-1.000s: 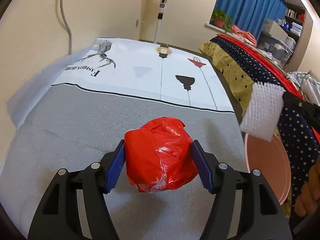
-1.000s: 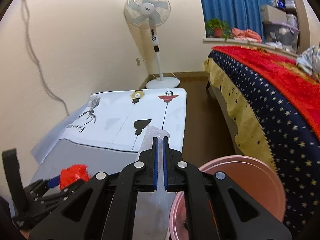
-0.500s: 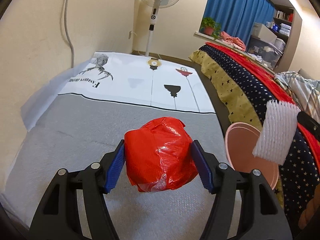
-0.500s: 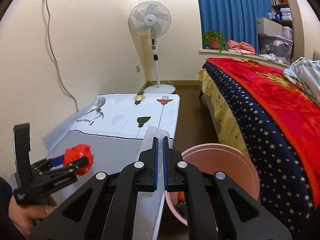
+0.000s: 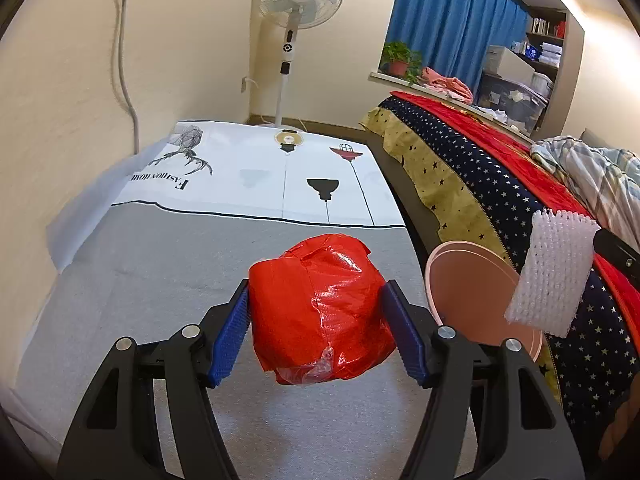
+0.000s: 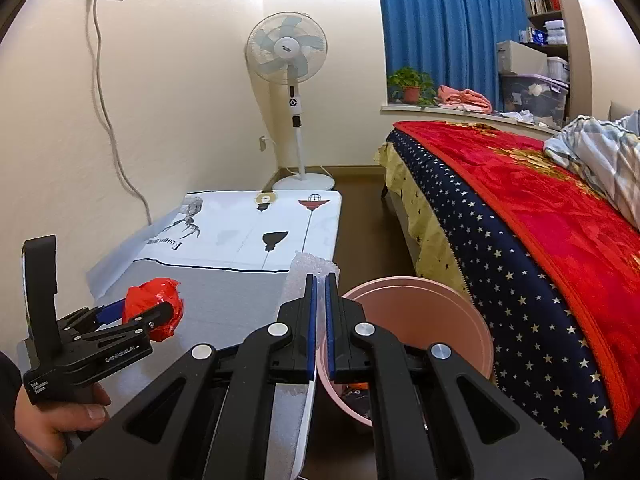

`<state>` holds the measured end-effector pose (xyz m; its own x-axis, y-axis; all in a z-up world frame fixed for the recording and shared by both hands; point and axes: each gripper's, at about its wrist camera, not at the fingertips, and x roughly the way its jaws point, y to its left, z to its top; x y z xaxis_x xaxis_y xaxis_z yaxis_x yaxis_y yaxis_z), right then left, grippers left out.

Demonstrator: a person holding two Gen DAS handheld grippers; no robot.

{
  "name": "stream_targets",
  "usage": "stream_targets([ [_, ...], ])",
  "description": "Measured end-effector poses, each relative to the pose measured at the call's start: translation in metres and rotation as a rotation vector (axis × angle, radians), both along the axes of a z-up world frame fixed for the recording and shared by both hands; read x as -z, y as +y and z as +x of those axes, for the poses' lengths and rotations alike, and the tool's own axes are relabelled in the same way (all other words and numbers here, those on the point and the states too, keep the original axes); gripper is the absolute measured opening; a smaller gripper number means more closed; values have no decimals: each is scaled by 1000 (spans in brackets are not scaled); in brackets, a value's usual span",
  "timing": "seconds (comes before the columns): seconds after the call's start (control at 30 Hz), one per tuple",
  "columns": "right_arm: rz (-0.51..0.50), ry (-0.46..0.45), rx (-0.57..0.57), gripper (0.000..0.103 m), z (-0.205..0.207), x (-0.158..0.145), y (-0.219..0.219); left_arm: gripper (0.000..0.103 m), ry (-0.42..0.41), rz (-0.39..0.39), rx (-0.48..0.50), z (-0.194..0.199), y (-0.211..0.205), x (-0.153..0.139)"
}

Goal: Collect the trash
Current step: 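Carry the red bag over the pink bin with the left tool while the right tool carries the mesh pad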

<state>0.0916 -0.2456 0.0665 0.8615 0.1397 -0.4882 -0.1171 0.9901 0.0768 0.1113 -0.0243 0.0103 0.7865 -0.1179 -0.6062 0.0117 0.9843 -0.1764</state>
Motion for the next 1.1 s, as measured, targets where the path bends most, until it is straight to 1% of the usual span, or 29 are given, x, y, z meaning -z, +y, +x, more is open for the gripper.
stream_targets([
  [0.2, 7, 13, 25, 4, 2, 4, -8, 64, -6, -3, 14, 2, -5, 2],
  [0.4, -2, 26, 70, 4, 11, 9, -18, 64, -27, 7, 52, 8, -20, 2],
  [0.47, -32, 24, 103, 4, 13, 10, -22, 64, -36, 12, 71, 11, -27, 3],
  [0.67, -60, 8, 158, 4, 17, 11, -38, 64, -54, 19, 127, 22, -51, 6],
  [1.1, -69, 29, 247, 4, 30, 19, -69, 64, -94, 36, 254, 45, -106, 13],
])
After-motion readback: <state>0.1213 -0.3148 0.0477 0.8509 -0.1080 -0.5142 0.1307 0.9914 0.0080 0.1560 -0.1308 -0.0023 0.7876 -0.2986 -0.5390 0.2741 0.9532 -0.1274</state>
